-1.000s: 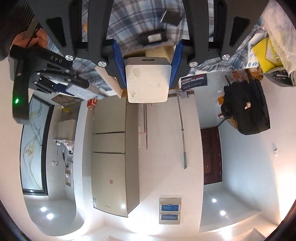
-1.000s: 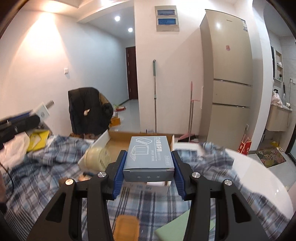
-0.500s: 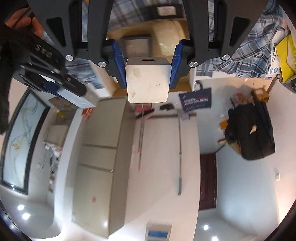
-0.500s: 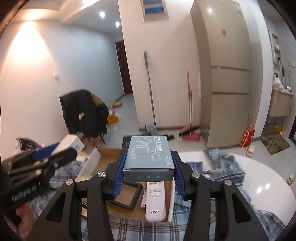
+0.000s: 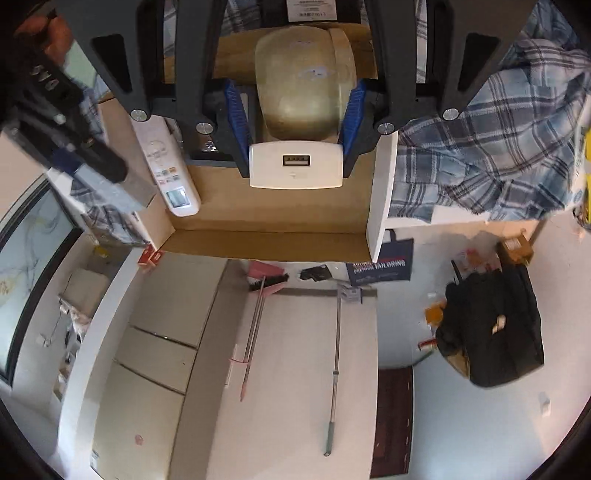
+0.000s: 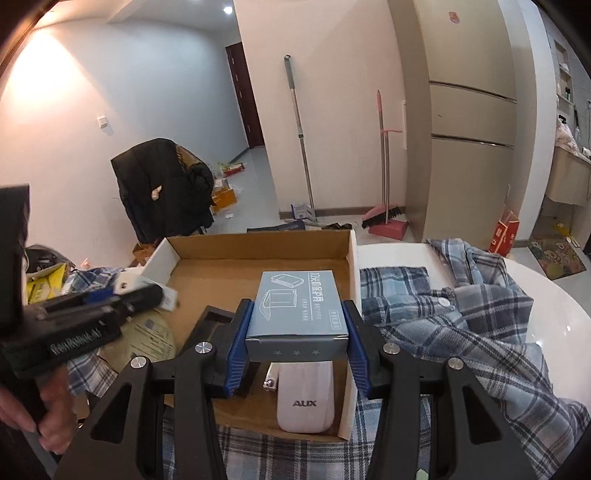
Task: Organize rigid objects
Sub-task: 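Lower the white box into the cardboard box and open the left gripper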
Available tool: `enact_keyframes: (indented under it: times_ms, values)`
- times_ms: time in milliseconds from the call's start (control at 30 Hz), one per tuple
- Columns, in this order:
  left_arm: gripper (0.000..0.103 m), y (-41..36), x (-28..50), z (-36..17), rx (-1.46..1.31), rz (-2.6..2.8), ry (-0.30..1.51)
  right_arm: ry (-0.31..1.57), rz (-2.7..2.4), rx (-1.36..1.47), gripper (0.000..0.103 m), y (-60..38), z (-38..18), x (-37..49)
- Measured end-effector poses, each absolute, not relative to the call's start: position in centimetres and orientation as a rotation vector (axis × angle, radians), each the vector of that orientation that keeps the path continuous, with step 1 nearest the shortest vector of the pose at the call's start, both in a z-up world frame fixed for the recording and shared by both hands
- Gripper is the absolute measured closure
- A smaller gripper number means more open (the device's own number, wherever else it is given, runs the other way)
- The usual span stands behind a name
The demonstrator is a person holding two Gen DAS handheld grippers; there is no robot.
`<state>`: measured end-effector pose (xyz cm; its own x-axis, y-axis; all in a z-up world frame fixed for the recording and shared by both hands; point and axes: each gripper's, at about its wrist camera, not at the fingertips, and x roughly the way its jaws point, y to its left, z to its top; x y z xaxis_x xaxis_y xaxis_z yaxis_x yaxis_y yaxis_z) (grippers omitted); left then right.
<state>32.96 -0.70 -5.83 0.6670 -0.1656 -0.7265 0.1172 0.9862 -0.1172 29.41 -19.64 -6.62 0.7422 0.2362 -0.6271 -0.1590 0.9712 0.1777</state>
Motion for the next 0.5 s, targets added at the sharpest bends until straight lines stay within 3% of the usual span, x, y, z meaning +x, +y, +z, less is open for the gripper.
enact_keyframes:
  times_ms: [500]
  values:
    - [0.056, -1.28, 33.25, -6.30, -0.025, -0.197, 0.807, 0.705, 0.220, 0.122, 0.057, -19.95, -6.20, 29.53]
